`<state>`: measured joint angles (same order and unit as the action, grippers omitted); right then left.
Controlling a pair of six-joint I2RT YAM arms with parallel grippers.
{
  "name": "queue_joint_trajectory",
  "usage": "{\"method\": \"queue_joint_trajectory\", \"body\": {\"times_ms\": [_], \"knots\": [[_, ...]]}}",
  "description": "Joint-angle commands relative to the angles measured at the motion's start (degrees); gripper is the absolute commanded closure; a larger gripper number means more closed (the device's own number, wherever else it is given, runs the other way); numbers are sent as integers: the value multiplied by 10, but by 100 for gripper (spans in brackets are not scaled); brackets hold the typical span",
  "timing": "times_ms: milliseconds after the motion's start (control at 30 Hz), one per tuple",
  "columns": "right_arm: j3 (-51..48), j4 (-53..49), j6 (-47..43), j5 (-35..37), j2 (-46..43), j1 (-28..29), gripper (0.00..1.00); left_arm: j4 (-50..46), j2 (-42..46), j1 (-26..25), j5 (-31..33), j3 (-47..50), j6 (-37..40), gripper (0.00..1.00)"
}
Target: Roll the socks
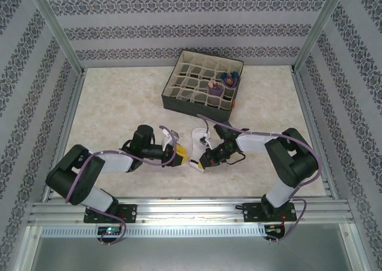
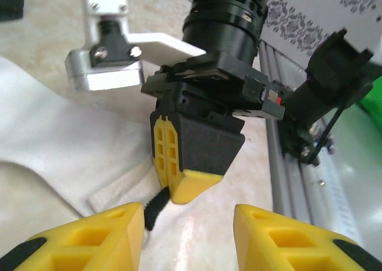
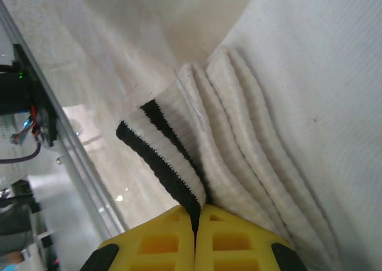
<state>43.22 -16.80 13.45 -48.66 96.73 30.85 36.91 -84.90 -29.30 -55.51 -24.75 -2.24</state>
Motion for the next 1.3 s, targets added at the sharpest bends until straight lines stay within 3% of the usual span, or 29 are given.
{"method": "queue_joint_trajectory", "body": {"times_ms": [0,100,367,933,1000,1100,1167,1267], "knots": [[17,-38,-15,-69,18,-1,100,-37,31,-29,62,-16,163,55],[21,-42,-18,-83,21,-1,100,-109,37,-52,91,-31,232,52],[32,-52,-28,-93,26,-2,100,-182,-15,-99,118,-52,298,47],[31,-76,-49,-115,18,4,100,-192,-74,-124,153,-70,290,49],[31,-75,-48,-114,19,7,100,-199,-76,-124,145,-74,287,56],[33,-73,-42,-90,11,6,99,-224,-80,-124,134,-88,266,85],[30,-68,-35,-63,-2,3,89,-249,-83,-124,122,-102,248,97],[15,-42,-28,-43,-40,-6,62,-296,-100,-119,106,-130,215,100]]}}
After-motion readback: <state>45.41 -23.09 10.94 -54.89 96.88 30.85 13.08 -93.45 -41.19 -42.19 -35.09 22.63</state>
